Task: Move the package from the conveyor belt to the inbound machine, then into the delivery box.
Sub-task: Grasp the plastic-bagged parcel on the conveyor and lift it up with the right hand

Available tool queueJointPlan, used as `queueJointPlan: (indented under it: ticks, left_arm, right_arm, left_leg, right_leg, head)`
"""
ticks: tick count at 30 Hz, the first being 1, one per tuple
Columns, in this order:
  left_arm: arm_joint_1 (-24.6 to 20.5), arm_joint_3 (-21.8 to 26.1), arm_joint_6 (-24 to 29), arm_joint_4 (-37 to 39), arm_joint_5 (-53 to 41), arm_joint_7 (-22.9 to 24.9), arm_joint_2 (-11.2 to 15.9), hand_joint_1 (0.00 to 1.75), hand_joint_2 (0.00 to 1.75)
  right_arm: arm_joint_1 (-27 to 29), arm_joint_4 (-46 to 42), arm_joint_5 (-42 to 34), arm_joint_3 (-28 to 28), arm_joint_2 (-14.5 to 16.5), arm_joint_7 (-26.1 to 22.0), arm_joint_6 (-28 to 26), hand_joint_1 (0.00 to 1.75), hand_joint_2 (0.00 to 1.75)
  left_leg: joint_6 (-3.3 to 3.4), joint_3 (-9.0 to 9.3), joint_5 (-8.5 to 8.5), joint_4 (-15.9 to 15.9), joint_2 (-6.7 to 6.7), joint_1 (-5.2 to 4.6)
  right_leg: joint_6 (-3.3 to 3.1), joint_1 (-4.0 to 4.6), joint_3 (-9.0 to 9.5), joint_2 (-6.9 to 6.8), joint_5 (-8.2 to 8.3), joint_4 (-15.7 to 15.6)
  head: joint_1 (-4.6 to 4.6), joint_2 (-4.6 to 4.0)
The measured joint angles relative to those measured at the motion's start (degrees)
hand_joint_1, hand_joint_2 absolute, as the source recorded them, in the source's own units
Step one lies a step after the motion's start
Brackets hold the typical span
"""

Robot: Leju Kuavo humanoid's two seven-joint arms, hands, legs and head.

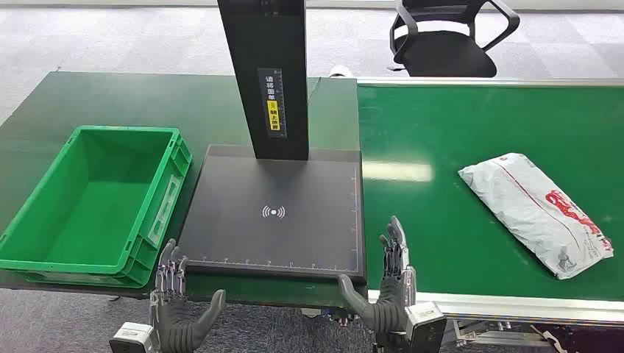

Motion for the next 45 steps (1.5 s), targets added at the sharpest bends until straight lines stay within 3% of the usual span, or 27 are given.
queueJointPlan:
  ticks: [7,11,14,16,20,24,33,39,45]
  left_arm:
    - [0.01,0.06,-0.14,0.0,-0.58,0.02,-0.04,0.0,1.75]
    - [0.07,0.25,-0.54,0.0,-1.07,0.22,-0.12,0.0,1.75]
    - [0.11,0.6,-1.09,0.0,-1.21,0.28,-0.16,0.0,1.75]
    - [0.12,0.78,-1.22,0.01,-1.19,0.28,-0.17,0.0,1.75]
    - [0.12,0.92,-1.0,0.14,-0.46,0.07,-0.15,0.0,1.75]
    - [0.13,0.98,-0.84,0.16,0.05,-0.04,-0.15,0.0,1.75]
    - [0.03,0.98,-0.8,0.2,1.12,-0.03,-0.08,0.0,1.75]
    - [-2.53,1.32,-1.37,1.48,2.59,-0.9,0.46,0.0,1.75]
    - [-4.16,1.87,-2.8,3.05,3.17,-1.33,0.8,0.0,1.75]
  right_arm:
    - [-0.05,0.19,1.06,-0.03,0.02,-0.02,-1.24,0.0,1.75]
    - [-0.13,-0.39,8.69,-1.64,-0.02,1.0,-9.99,0.0,1.75]
    - [-0.44,-0.84,12.68,-6.04,-0.22,3.33,-12.69,0.0,1.75]
    - [-0.76,-0.88,13.29,-9.91,-0.54,4.85,-10.94,0.0,1.75]
    - [-1.68,-0.85,11.32,-17.72,-1.52,6.84,-1.96,0.0,1.75]
    - [-3.65,-0.23,16.19,-24.55,-2.95,10.36,-0.56,0.0,1.75]
    - [-8.9,8.04,29.63,-33.66,-9.48,15.81,-4.32,0.0,1.75]
    - [-14.28,19.48,28.64,-37.5,-16.31,18.05,4.75,0.0,1.75]
    - [-21.37,32.1,35.58,-40.47,-23.61,22.07,4.43,0.0,1.75]
  left_leg:
    - [0.0,0.0,0.0,0.0,0.0,0.0]
    - [0.0,0.0,0.0,0.0,-0.01,0.0]
    - [0.0,0.01,0.0,0.01,0.0,-0.01]
    - [0.01,0.01,0.0,0.02,-0.01,-0.02]
    - [0.02,0.01,-0.01,0.02,0.0,-0.03]
    - [0.02,0.02,-0.01,0.03,0.0,-0.03]
    - [0.02,0.01,-0.01,0.04,0.01,-0.04]
    - [0.05,0.01,0.0,0.05,-0.06,-0.05]
    - [0.06,0.02,0.01,0.08,-0.05,-0.09]
  right_leg:
    - [0.0,0.0,0.0,0.0,0.0,0.0]
    - [0.0,0.0,0.0,0.0,0.0,0.0]
    - [0.0,-0.01,0.0,0.0,0.0,0.0]
    - [0.01,-0.02,0.01,0.0,0.01,-0.01]
    - [0.03,-0.04,0.01,0.0,0.02,-0.01]
    - [0.04,-0.04,0.0,0.0,0.03,-0.01]
    - [0.05,-0.05,0.01,0.01,0.04,-0.01]
    - [0.08,-0.06,0.09,-0.03,0.07,-0.01]
    - [0.12,-0.12,0.08,-0.03,0.1,-0.01]
  head:
    - [-0.01,0.0]
    - [-0.01,0.0]
    - [0.0,0.0]
    - [0.0,0.0]
    - [-0.02,0.0]
    - [-0.01,0.0]
    - [-0.02,0.0]
    - [-0.01,0.0]
    - [-0.01,0.0]
